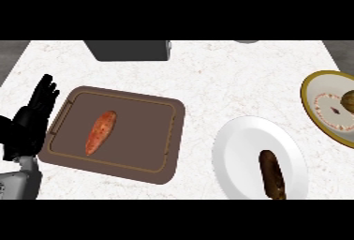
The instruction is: Pick the squash from the plate and place it in the bowl
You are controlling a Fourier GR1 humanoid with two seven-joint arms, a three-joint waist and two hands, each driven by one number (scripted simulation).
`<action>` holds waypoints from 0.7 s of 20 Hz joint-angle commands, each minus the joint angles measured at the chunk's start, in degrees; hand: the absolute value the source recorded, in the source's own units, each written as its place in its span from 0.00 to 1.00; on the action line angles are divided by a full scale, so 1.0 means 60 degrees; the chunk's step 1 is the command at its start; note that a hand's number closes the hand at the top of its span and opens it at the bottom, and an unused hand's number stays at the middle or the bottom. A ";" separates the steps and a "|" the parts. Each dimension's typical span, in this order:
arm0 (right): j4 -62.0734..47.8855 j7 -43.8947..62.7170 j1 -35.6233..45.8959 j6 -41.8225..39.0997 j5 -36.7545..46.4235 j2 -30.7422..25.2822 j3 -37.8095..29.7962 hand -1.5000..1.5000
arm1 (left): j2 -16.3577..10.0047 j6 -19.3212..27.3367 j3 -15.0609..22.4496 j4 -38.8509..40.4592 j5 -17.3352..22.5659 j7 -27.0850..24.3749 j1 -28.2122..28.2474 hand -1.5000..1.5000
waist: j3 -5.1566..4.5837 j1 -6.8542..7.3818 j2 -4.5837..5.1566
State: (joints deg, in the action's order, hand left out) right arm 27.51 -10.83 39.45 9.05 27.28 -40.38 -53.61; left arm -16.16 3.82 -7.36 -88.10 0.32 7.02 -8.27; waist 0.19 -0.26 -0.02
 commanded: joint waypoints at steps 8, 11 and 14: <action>0.0071 -0.1008 -0.3134 -0.3291 -0.2658 -0.1398 -0.1868 0.00 | 0.0113 -0.0141 -0.0113 0.0096 -0.0046 -0.0534 0.0459 0.50 | -0.0027 -0.0075 -0.0013; 0.0122 -0.1723 -0.4430 -0.4365 -0.3243 -0.1447 -0.2344 0.00 | 0.0122 -0.0134 -0.0077 -0.0464 -0.0033 -0.0239 0.0673 0.50 | -0.0023 -0.0111 -0.0036; -0.0106 -0.1505 -0.4624 -0.5470 -0.3821 -0.1572 -0.2452 0.00 | -0.0031 -0.0062 -0.0211 0.0165 -0.0041 0.0414 -0.0620 0.50 | -0.0025 -0.0134 -0.0001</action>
State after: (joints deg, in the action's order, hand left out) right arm 28.04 -18.63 16.15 -16.06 8.44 -48.04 -66.30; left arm -15.85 3.57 -7.86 -89.73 -0.20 8.08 -7.70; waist 0.04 -0.88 -0.17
